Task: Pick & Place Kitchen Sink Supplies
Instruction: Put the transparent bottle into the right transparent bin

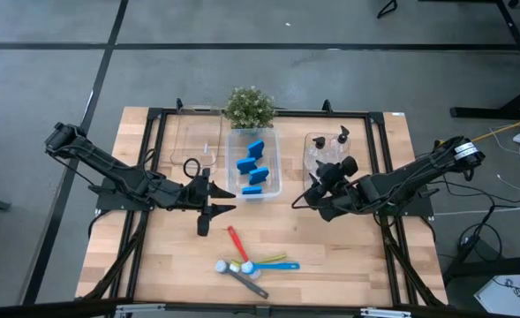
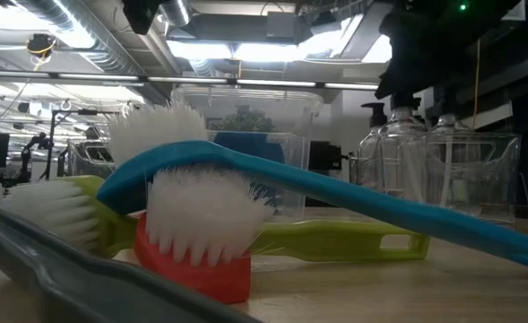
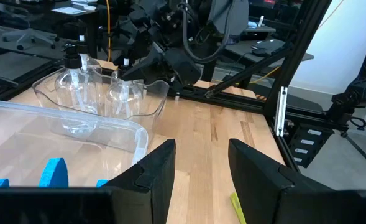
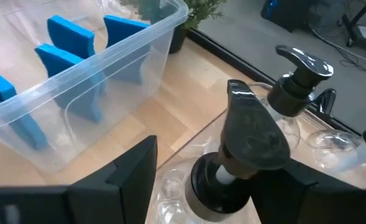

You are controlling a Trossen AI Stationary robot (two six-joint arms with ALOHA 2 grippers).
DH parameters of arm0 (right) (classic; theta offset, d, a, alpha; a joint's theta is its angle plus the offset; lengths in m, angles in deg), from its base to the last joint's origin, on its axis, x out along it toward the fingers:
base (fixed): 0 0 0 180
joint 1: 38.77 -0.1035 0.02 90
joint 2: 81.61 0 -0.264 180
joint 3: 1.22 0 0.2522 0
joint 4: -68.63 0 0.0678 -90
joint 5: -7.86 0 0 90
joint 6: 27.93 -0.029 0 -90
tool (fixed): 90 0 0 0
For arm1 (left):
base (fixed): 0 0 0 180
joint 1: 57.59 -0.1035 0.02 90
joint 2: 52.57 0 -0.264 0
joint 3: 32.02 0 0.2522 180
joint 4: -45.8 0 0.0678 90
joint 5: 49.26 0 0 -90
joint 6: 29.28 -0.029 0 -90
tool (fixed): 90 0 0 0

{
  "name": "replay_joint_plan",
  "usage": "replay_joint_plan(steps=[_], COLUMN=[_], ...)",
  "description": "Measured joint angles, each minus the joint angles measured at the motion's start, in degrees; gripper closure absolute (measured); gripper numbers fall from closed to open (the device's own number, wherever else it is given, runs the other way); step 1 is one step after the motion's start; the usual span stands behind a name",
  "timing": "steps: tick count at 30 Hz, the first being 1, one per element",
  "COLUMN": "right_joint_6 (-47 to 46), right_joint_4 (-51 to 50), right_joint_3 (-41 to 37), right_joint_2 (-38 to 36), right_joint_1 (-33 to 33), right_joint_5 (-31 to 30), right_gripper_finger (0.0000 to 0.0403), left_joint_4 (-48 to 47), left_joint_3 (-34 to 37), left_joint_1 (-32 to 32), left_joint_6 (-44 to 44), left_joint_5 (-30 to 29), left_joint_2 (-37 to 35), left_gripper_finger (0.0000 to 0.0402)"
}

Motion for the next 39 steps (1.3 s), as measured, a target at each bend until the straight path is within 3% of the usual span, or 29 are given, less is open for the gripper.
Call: replay_joint_plan(steps=[14, 21, 32, 39], right_joint_6=[1.2, 0.9, 2.9, 5.8], right_joint_4=[-0.3, -10.1, -12.1, -11.7], right_joint_3=[0.6, 4.9, 4.5, 4.6], right_joint_2=[-0.2, 0.2, 0.0, 0.1], right_joint_1=[0.0, 0.0, 1.9, 2.1], right_joint_5=[6.4, 13.2, 11.2, 6.5], right_gripper_finger=[0.0180, 0.0180, 0.0180, 0.0180], left_joint_4=[0.0, 0.0, 0.0, 0.0], left_joint_3=[0.0, 0.0, 0.0, 0.0], left_joint_1=[0.0, 0.0, 0.0, 0.0], left_joint_6=[0.0, 0.0, 0.4, 0.4], left_joint_5=[0.0, 0.0, 0.0, 0.0], left_joint_2=[0.0, 0.0, 0.0, 0.0], left_gripper_finger=[0.0258, 0.0258, 0.0258, 0.0258])
